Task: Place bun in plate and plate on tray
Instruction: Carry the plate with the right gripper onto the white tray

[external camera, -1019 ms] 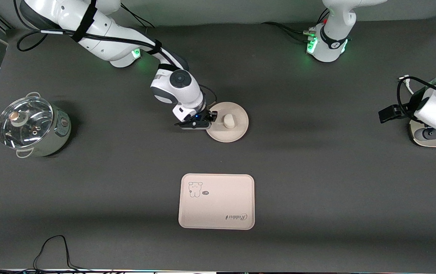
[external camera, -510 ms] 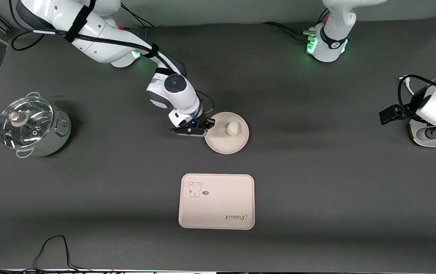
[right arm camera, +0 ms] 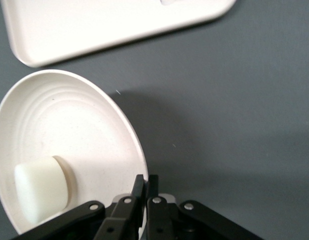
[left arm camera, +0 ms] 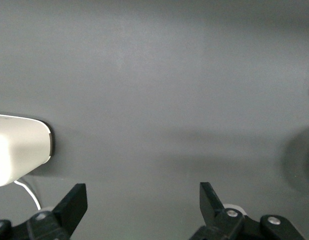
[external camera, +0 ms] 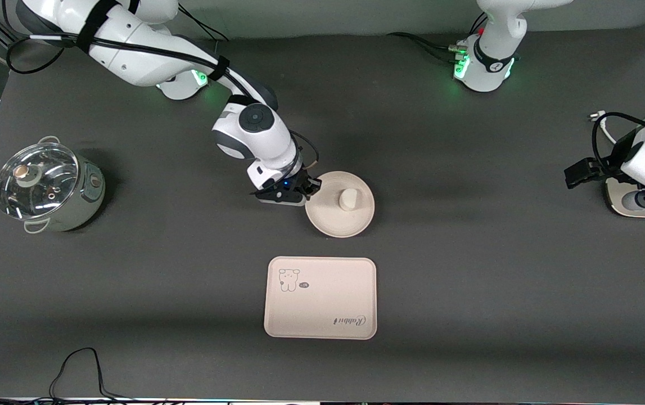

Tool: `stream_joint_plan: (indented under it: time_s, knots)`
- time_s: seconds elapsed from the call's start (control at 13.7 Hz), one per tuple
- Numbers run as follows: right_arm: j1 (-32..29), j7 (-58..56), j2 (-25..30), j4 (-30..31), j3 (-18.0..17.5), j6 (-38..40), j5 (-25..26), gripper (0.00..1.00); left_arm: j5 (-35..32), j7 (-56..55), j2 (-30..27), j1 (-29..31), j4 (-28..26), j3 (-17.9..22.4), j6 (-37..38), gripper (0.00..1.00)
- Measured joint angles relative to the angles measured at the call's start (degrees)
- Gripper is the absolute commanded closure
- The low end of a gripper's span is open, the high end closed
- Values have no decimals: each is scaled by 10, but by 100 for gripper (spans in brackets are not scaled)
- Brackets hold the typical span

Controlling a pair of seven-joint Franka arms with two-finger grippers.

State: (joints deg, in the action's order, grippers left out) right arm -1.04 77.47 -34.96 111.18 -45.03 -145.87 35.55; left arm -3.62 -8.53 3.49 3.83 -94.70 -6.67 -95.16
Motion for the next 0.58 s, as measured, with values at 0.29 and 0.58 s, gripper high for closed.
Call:
stream_joint_plan:
  time_s: [0.29,0.58]
  knots:
    - [-20,-65,6,-49,6,1,-49,100,0,0,26,0,0,0,0,0]
    - [-29,-270,5,-140,76,10,-213,100,0,0,44,-3,0,-2,7,0]
